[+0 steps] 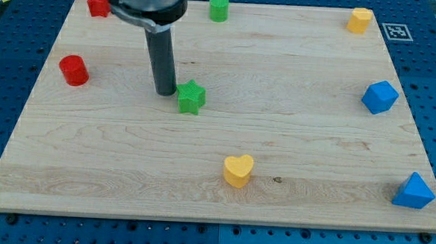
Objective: Move the green star up and towards the yellow heart
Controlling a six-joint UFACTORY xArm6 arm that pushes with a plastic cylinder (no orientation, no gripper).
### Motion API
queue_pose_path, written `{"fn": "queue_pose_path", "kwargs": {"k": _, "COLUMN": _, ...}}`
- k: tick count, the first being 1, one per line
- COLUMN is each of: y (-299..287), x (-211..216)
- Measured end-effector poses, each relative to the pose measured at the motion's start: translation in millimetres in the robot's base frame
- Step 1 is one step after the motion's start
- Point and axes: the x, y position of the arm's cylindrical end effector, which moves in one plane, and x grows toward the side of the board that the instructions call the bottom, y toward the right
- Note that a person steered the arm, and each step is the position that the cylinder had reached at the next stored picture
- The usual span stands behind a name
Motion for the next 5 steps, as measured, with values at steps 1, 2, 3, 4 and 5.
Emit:
{"fn": "queue_pose_path", "kwargs": {"k": 1, "y": 21, "x": 3}}
{"fn": "queue_pose_path", "kwargs": {"k": 2, "y": 49, "x": 40}}
{"fn": "queue_pose_path", "kwargs": {"k": 3, "y": 84, "x": 50}}
{"fn": "queue_pose_path", "kwargs": {"k": 4, "y": 117, "x": 38}}
{"fn": "queue_pose_path", "kwargs": {"k": 5, "y": 210, "x": 50}}
